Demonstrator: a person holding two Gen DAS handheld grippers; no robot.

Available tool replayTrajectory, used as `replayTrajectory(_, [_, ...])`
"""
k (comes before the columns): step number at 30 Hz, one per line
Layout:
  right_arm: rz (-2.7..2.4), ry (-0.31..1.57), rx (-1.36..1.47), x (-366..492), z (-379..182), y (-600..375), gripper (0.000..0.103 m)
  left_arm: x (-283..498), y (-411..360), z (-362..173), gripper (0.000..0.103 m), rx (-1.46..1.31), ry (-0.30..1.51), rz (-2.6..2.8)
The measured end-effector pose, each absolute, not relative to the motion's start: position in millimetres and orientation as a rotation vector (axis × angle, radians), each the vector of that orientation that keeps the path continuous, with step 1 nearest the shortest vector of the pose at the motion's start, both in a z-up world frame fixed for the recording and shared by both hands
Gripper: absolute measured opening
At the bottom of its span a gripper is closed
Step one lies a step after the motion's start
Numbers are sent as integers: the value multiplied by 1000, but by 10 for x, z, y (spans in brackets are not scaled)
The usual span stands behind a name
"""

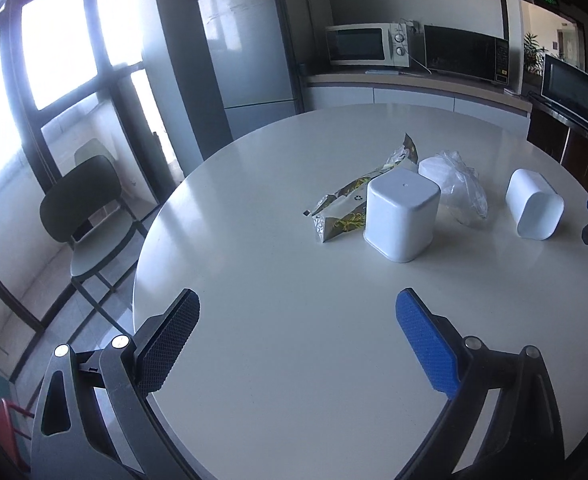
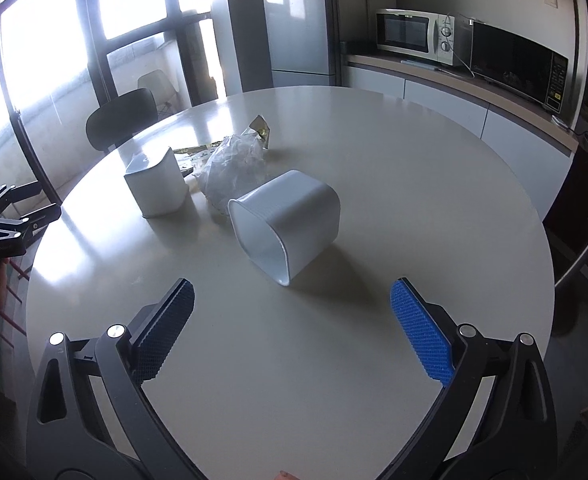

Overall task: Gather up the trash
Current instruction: 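Grasp the yellow-printed wrapper with the left tool while the right tool grasps the white square cup, then carry the wrapper and white cup down over the blue wastebasket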

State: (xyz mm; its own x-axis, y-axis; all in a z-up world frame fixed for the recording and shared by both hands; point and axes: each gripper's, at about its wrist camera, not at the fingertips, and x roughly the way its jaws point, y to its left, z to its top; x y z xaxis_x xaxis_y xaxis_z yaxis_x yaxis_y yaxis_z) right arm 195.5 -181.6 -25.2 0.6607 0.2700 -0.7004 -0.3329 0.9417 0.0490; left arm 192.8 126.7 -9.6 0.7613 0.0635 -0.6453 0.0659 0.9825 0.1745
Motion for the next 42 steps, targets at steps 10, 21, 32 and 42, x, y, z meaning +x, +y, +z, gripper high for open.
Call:
replayTrajectory(10, [299,842,-75,2269,-375,-1778,82,2461,1226,-152,84,374,743,-147])
replayTrajectory(21, [286,902,-70,2493,-514,-1752,52,2979,1146,-316,59,491,775,-266])
replayTrajectory(32, [278,921,-85,2543,-560,-1715,6,3151,1260,-374,2,389,781,-279])
replayTrajectory(42, [321,858,-64,2349,-385,-1667,3,2670,1560,-22,0,184,697,-125])
